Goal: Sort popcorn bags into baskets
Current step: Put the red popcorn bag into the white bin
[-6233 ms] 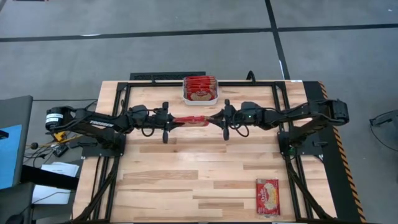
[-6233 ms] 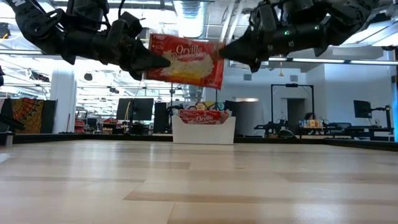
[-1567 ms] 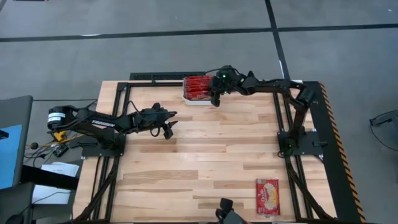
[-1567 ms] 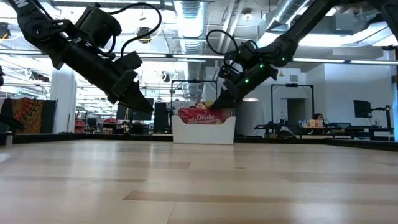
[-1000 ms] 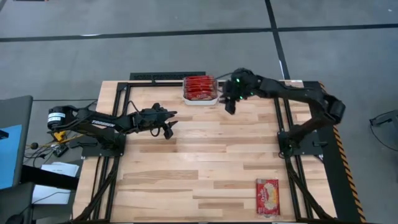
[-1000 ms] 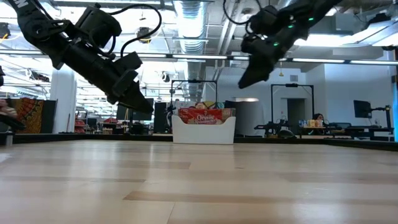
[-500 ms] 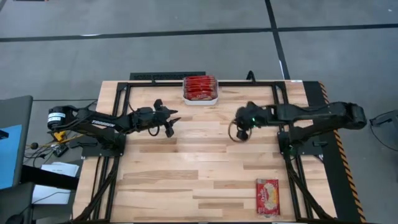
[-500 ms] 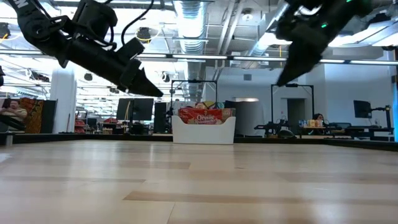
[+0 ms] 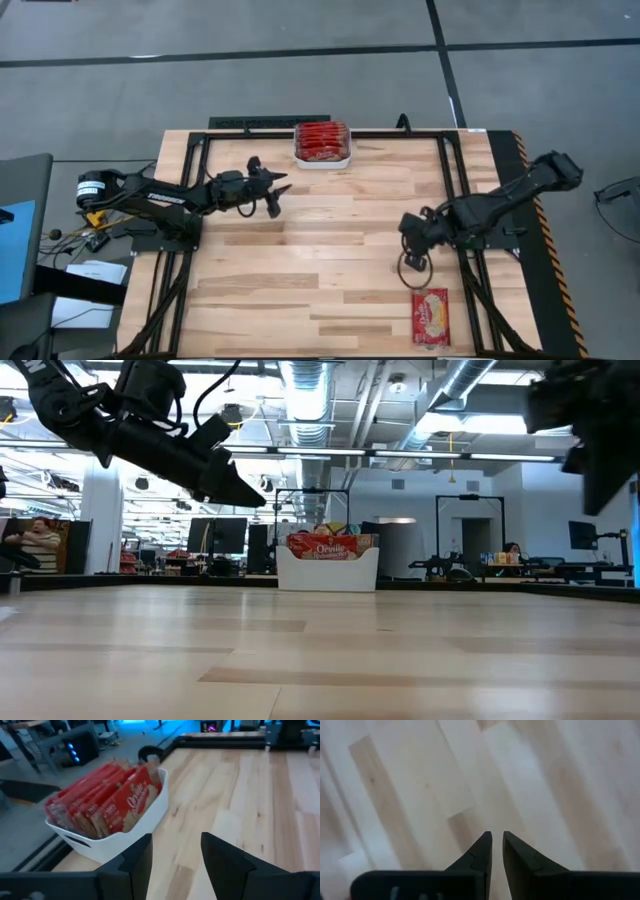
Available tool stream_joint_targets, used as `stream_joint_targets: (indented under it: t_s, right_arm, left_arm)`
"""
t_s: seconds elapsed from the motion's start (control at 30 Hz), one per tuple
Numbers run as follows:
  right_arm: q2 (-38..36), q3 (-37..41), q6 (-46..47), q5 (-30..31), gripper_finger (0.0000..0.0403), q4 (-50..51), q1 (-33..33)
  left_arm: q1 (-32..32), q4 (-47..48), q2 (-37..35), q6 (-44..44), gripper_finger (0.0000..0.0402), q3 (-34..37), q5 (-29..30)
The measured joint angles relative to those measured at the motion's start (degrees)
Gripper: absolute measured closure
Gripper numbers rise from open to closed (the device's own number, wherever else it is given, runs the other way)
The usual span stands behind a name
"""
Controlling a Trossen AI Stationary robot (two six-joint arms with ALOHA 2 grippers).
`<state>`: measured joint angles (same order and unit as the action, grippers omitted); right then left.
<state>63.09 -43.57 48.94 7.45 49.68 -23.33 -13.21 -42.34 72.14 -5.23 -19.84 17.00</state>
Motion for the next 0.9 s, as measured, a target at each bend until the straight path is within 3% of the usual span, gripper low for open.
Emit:
stream_joint_targets:
  t_s: [0.17,0.4,0.5,0.6,0.73,0.9]
  right_arm:
    - [0.00,0.00,12.67,-2.43,0.0336,0.48,-7.99]
    - [2.75,-0.04,37.28,-8.88,0.0336,0.87,-20.42]
    - [5.53,-0.04,44.26,-8.72,0.0336,0.65,-24.89]
    - [9.31,-0.04,49.63,-8.99,0.0336,0.10,-28.06]
    - [14.09,-0.04,55.57,-14.61,0.0328,-0.17,-30.41]
    - [17.45,-0.04,58.61,-17.82,0.0276,-4.18,-31.85]
  left_arm:
    - [-0.34,-3.01,0.00,-0.52,0.0242,0.00,0.37]
    - [-1.95,-4.77,0.00,-1.32,0.0242,0.00,0.40]
    - [-2.86,-4.77,0.00,-2.23,0.0242,0.00,0.41]
    - [-3.52,-4.77,0.00,-2.27,0.0242,0.00,0.39]
    - [-3.85,-4.75,0.00,-2.23,0.0242,0.00,0.39]
    - [-3.82,-4.76,0.00,-2.19,0.0242,0.00,0.36]
